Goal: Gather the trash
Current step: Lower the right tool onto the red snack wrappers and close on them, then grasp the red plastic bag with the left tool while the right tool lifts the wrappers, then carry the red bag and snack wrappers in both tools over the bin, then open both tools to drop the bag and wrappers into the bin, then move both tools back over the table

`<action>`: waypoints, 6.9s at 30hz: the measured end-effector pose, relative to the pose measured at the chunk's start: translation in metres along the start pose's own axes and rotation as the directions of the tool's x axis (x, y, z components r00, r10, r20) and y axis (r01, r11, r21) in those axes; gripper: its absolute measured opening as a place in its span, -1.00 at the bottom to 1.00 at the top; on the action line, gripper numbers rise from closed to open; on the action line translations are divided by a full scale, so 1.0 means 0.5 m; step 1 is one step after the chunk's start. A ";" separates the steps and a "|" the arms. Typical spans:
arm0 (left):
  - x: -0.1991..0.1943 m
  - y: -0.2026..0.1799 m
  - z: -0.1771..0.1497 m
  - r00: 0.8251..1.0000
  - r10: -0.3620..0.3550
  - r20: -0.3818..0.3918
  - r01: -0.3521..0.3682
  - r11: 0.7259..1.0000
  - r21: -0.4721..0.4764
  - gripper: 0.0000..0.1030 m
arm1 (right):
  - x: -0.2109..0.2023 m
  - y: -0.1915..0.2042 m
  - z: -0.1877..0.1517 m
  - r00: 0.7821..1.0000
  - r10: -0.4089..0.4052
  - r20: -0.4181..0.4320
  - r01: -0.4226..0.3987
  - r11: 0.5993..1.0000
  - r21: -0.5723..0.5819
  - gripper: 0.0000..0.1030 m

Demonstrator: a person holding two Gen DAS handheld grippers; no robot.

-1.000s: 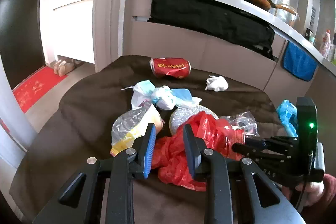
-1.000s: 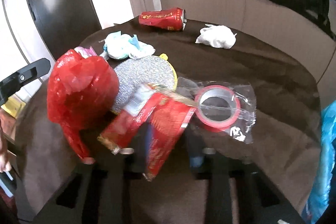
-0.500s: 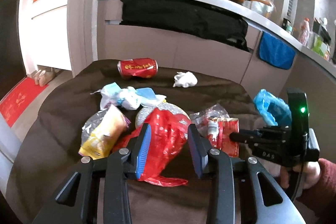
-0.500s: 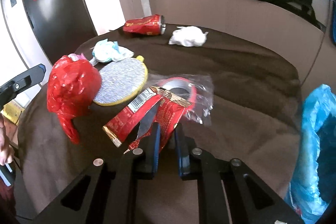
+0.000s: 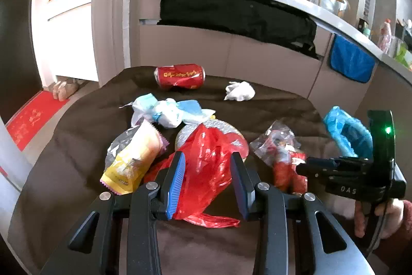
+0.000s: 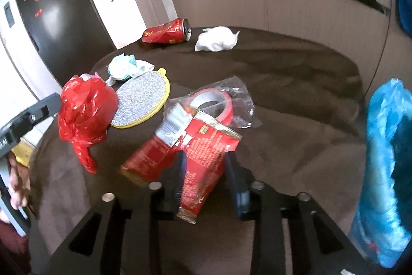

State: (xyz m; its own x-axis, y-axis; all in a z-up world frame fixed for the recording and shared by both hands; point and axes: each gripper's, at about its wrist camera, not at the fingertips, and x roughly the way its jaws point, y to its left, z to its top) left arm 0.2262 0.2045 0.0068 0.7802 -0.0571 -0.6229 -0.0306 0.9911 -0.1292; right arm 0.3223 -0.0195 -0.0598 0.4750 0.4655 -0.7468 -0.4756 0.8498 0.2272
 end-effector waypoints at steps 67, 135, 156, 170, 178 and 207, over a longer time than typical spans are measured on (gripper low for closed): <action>0.008 0.111 -0.002 0.999 0.033 -0.006 -0.033 0.996 -0.085 0.04 | 0.089 0.171 0.052 0.992 0.072 -0.105 -0.090 0.979 -0.185 0.09; 0.089 -0.584 0.121 0.902 -0.423 -0.085 0.431 0.879 0.204 -0.87 | -0.376 -0.337 -0.066 0.906 -0.331 0.266 0.281 0.937 0.209 -0.90; 0.281 -0.720 0.098 0.837 -0.506 -0.209 0.534 0.839 0.106 -0.87 | -0.337 -0.534 -0.121 0.910 -0.376 0.172 0.298 0.884 0.359 -0.89; 0.357 -0.735 0.055 0.830 -0.457 -0.320 0.516 0.847 0.128 -0.80 | -0.288 -0.556 -0.139 0.922 -0.379 0.080 0.328 0.874 0.358 -0.84; 0.360 -0.746 0.060 0.811 -0.472 -0.347 0.533 0.839 0.105 -0.68 | -0.287 -0.558 -0.145 0.938 -0.335 0.090 0.282 0.887 0.364 -0.57; 0.123 -0.239 0.075 0.998 -0.032 -0.055 0.040 0.988 0.152 -0.49 | -0.225 -0.281 -0.037 0.970 -0.179 0.167 0.164 0.982 0.099 -0.51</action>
State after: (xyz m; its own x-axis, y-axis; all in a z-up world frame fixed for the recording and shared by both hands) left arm 0.3011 0.0871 0.0128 0.7455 -0.0954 -0.6596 0.0958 0.9948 -0.0355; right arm 0.3218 -0.1959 -0.0194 0.6693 0.3409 -0.6602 -0.3157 0.9348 0.1626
